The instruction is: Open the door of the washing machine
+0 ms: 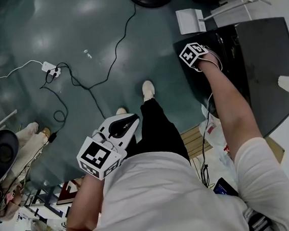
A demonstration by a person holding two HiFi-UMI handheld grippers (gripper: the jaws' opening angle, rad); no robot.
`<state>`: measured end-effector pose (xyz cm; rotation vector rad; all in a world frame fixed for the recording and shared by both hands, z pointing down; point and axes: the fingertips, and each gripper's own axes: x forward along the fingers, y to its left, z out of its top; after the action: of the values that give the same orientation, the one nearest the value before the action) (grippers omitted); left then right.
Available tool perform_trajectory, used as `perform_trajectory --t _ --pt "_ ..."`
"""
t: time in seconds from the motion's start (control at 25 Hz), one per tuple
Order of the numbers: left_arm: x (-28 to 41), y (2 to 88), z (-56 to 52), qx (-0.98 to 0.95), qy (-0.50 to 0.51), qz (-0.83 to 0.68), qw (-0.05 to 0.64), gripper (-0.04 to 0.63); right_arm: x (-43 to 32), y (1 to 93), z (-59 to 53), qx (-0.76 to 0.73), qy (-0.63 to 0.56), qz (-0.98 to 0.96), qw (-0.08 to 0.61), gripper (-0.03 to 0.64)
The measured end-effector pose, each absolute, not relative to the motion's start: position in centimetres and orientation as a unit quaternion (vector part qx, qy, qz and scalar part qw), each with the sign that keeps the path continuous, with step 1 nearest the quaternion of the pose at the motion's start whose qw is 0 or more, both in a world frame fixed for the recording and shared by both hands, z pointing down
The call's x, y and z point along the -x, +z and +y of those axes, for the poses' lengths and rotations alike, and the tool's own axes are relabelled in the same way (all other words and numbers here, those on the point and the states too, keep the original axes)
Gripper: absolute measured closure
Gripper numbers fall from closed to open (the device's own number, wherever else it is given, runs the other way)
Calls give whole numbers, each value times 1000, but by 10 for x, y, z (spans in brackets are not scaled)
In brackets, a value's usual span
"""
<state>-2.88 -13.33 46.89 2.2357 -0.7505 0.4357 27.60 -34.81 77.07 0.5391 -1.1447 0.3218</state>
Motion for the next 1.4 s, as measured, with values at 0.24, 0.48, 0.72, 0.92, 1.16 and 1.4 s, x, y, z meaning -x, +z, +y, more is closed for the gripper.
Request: perform_trajectory --t 0.24,0.48,0.72,0.92,1.16,1.4 --pt "27 467 -132 -871 170 -286 362 574 -243 774 -328 -245 175 -575 761 531" --pt "31 466 -124 -872 173 -282 360 574 -226 773 -311 -238 163 -589 755 534" --pt "40 463 -111 -875 171 -281 356 574 -205 771 -291 -221 139 -600 756 534" --pt "50 465 -101 -876 176 -280 351 574 -186 774 -273 -204 109 -609 759 534" --pt "62 461 -88 -879 181 -275 344 574 -161 774 -245 -179 81 -614 765 534" --pt "74 459 -66 -885 182 -260 339 574 -139 774 -214 -156 55 -616 770 535"
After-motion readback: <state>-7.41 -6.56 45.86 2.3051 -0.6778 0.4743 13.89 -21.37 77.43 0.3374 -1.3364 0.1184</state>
